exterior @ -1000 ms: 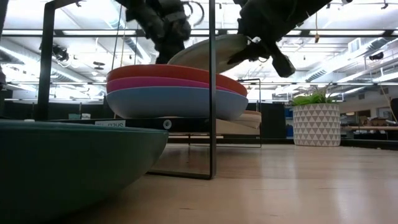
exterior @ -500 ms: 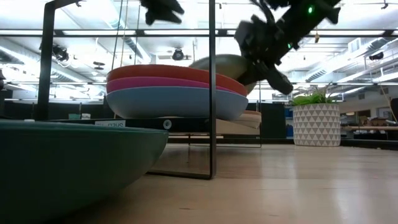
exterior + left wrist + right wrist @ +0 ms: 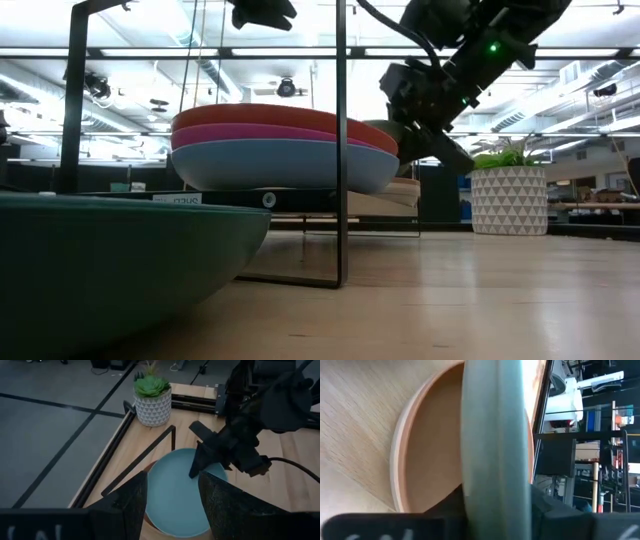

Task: Place and stack plates onto a shelf
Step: Stack the light blue plate on top of the brown plate on the shelf, then stack the dark blue plate on top of the dark orange plate on the shelf

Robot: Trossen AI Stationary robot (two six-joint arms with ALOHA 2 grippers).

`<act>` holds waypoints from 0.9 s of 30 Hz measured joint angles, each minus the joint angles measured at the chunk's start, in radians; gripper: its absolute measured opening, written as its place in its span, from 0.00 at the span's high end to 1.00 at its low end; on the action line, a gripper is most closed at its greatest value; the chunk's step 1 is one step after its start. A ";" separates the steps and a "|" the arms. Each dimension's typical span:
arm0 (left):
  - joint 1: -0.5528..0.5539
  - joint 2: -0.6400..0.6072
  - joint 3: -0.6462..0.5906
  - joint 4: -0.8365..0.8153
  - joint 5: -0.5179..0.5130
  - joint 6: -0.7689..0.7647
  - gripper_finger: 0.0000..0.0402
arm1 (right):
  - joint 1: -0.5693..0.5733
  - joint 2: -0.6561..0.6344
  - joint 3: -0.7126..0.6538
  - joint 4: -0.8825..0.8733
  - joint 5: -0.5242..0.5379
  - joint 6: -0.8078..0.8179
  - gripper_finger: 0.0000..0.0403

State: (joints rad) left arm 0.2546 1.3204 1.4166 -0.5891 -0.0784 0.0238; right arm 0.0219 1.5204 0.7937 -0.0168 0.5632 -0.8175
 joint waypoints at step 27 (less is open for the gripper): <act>-0.166 -0.093 -0.001 -0.301 0.303 0.025 0.54 | 0.167 -0.028 0.173 -0.449 0.129 0.431 0.55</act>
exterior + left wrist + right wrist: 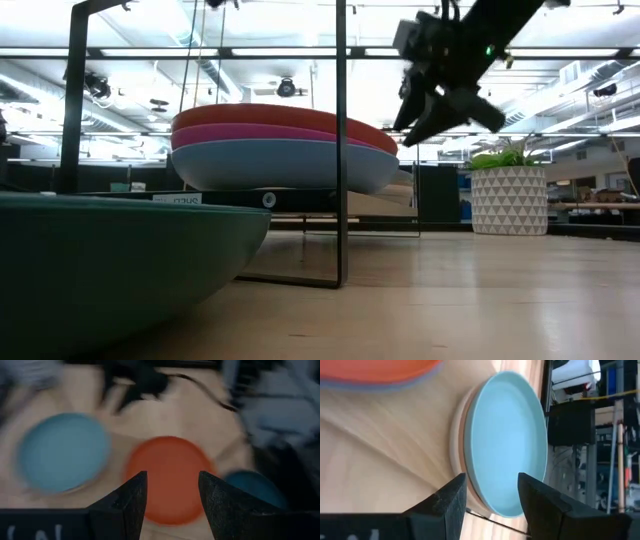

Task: Place and stack plates onto a shelf
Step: Stack the dark blue plate on top of the dark orange plate on the shelf

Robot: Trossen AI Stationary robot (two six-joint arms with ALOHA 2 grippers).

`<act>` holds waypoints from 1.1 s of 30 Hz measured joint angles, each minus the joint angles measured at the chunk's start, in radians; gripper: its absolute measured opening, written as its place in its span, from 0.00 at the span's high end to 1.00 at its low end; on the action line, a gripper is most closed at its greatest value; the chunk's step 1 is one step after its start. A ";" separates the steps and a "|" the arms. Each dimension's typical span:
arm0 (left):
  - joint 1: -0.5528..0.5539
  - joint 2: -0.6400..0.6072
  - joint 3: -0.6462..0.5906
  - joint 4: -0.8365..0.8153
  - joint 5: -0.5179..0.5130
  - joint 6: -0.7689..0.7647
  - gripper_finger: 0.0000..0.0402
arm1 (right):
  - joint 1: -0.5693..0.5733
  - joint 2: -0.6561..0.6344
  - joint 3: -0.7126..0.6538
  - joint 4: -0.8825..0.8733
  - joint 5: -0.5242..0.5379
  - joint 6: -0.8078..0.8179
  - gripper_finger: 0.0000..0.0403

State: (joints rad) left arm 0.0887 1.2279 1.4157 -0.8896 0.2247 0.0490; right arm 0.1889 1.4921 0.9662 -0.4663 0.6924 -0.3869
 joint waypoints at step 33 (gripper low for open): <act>-1.039 0.453 0.001 0.027 -0.688 -0.496 0.54 | 0.349 0.000 0.078 -0.405 0.203 1.023 0.57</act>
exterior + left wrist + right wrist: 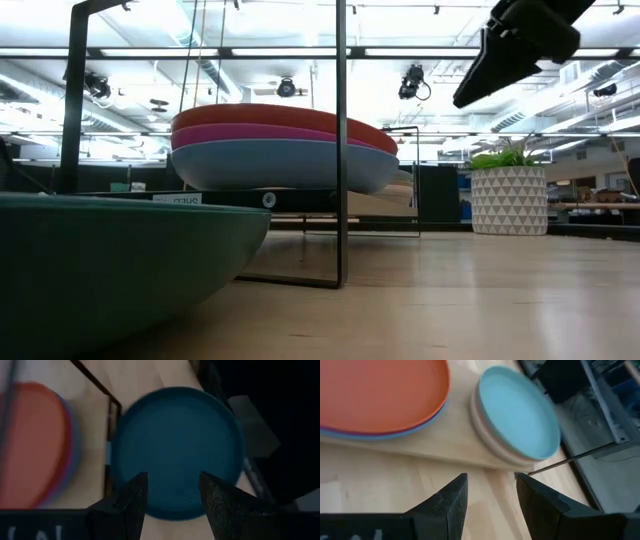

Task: Place and stack plates onto a shelf
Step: Stack the dark blue plate on top of the dark orange plate on the shelf

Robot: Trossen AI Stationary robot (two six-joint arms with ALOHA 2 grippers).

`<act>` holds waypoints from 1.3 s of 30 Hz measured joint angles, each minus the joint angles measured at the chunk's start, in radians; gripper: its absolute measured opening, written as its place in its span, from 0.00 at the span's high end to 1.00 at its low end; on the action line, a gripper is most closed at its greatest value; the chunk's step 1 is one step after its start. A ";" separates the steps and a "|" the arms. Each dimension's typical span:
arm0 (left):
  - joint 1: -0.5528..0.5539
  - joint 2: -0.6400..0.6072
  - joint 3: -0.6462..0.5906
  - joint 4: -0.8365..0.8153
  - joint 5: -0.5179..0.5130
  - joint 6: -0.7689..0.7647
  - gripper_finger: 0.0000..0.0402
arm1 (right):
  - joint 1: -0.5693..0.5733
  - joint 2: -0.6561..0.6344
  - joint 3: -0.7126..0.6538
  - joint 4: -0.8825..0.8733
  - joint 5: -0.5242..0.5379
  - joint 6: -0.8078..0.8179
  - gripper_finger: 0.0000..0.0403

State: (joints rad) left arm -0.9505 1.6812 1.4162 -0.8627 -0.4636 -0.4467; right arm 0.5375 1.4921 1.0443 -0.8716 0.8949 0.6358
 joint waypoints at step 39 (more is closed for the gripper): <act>-0.111 0.297 0.060 0.075 0.202 0.019 0.96 | -0.024 0.001 0.000 0.101 0.042 -0.116 0.57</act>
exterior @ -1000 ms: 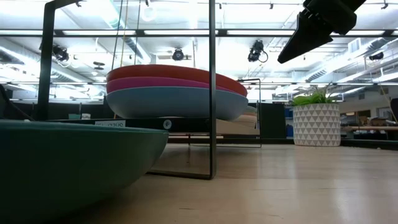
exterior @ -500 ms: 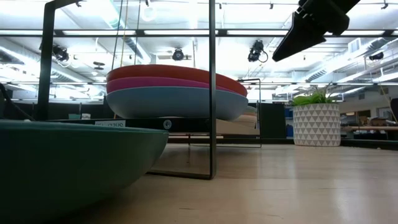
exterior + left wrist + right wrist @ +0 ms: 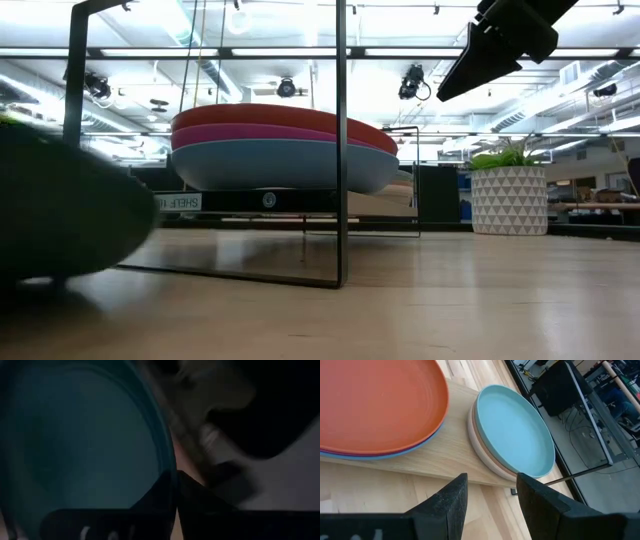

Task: Place and stack plates onto a shelf
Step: Stack the dark blue plate on top of the dark orange plate on the shelf

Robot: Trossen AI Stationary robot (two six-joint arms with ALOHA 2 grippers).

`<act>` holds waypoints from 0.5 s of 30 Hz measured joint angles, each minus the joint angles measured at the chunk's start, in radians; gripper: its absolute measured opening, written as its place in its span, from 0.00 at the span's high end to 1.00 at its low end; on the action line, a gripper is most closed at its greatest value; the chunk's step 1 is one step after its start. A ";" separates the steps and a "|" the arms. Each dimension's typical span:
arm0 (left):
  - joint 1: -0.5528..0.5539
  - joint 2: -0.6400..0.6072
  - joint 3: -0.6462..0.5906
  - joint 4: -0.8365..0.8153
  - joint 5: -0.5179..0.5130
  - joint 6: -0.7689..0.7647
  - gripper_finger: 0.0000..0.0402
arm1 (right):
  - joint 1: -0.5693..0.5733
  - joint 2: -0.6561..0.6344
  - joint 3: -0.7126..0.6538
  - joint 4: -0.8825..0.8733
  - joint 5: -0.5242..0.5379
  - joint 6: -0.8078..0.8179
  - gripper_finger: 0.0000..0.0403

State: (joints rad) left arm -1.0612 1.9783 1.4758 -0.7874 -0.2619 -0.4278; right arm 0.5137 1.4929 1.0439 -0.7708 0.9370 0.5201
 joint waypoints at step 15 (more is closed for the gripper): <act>0.103 -0.336 0.374 -0.066 -0.453 -0.043 0.96 | 0.000 0.000 0.000 0.000 0.004 -0.025 0.57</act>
State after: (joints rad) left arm -0.9580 1.6424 1.8497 -0.8534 -0.7152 -0.4705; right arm 0.5137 1.4929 1.0439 -0.7712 0.9415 0.4953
